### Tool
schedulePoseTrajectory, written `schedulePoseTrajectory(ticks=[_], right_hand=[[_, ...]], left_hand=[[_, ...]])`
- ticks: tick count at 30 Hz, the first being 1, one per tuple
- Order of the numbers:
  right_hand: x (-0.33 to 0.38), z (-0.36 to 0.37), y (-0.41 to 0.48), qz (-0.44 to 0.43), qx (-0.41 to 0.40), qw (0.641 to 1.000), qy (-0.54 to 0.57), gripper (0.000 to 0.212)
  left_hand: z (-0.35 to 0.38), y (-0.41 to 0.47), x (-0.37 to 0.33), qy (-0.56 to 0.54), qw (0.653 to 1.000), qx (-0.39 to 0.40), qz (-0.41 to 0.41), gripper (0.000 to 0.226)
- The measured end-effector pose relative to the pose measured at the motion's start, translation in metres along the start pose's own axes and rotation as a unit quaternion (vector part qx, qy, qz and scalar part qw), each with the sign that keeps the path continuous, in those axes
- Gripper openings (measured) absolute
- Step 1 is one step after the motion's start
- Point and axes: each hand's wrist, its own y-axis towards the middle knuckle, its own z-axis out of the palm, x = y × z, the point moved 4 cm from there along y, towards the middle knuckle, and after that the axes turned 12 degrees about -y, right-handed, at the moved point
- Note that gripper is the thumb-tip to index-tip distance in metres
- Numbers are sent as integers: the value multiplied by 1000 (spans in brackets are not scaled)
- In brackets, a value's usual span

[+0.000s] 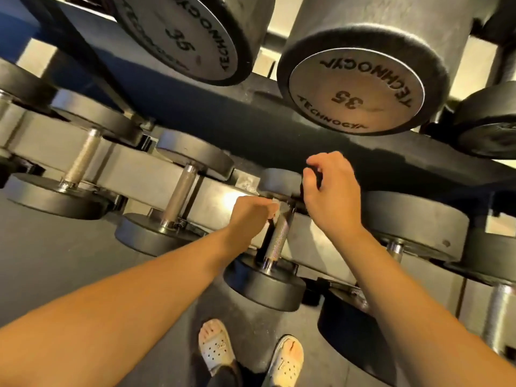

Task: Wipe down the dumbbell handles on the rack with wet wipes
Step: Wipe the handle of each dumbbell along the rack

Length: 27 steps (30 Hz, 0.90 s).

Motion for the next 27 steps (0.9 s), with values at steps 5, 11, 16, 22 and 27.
schedulePoseTrajectory(ticks=[5, 11, 16, 22, 27], right_hand=[[-2, 47, 9, 55, -7, 998, 0, 38], [-1, 48, 11, 64, -6, 996, -61, 41], [-1, 46, 10, 48, 1, 997, -62, 43], [-3, 48, 10, 49, -4, 997, -67, 42], [-5, 51, 10, 47, -12, 996, -70, 38]], left_hand=[[9, 6, 21, 3, 999, -2, -44, 15], [-12, -23, 23, 165, 969, 163, -88, 27], [-5, -2, 13, -27, 993, 51, -108, 23], [9, 12, 25, -105, 988, 45, -102, 26], [-5, 19, 23, -4, 981, 164, -106, 13]])
